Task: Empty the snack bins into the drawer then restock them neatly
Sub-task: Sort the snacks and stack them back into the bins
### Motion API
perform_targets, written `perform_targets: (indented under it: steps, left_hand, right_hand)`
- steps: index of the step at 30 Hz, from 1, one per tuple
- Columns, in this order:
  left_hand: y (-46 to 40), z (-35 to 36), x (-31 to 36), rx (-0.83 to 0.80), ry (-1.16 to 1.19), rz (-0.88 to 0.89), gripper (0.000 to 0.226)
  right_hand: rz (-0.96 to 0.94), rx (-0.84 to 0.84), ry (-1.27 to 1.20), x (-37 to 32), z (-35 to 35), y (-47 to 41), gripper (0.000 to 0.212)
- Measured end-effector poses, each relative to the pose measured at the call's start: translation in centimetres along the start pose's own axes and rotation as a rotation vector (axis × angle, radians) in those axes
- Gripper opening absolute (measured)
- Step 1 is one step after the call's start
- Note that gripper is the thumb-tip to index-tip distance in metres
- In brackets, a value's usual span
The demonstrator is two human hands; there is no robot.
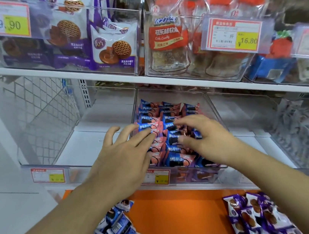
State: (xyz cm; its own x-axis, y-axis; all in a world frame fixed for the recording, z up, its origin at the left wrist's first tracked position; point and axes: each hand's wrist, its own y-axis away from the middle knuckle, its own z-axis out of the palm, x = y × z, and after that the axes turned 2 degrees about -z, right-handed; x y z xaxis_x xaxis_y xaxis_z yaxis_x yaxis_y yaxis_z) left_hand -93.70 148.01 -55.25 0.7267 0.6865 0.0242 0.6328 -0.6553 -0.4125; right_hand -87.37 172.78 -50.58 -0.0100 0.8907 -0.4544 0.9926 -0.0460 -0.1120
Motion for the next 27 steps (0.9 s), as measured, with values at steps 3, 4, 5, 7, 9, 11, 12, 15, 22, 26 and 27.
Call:
perform_targets:
  steps: [3,4,5,7,9,11,12,15,22,26,27]
  left_hand:
    - [0.1,0.5,0.2,-0.058,-0.060,-0.005,0.049]
    - [0.1,0.6,0.2,-0.070,-0.078,-0.002,0.049]
    - [0.1,0.5,0.3,-0.078,-0.092,0.000,0.048]
    - [0.0,0.3,0.6,-0.086,-0.114,-0.003,0.047]
    - [-0.1,0.1,0.8,-0.100,-0.124,-0.011,0.047]
    - [-0.2,0.0,0.9,-0.117,-0.122,-0.020,0.048]
    - [-0.2,-0.1,1.0,-0.128,-0.115,-0.028,0.048]
    - [-0.4,-0.5,1.5,-0.162,-0.049,-0.049,0.052]
    - [-0.7,-3.4,7.0,-0.115,0.379,0.038,0.050]
    - [0.7,-2.8,11.9,-0.214,0.536,0.140,0.040]
    - [1.0,-1.9,13.1,-0.259,0.542,0.166,0.042]
  right_hand:
    - [-0.109,-0.066,0.263,1.0,0.7,1.6,0.062]
    - [-0.098,-0.095,0.310,1.1,1.1,1.7,0.063]
    - [-0.071,-0.122,0.332,1.1,1.5,1.6,0.062]
    - [-0.054,-0.150,0.375,0.9,2.4,1.5,0.064]
    - [-0.084,-0.145,0.430,0.9,2.9,1.7,0.070]
    - [-0.065,-0.153,0.408,1.1,2.7,1.9,0.061]
    - [-0.050,-0.158,0.369,1.2,2.3,2.0,0.056]
    - [-0.040,-0.122,0.262,1.5,1.2,2.5,0.055]
    - [-0.176,0.062,0.016,2.8,-2.9,8.5,0.047]
    - [-0.078,0.031,-0.075,6.4,-4.5,15.0,0.027]
    - [-0.020,-0.005,-0.065,7.8,-4.5,16.7,0.027]
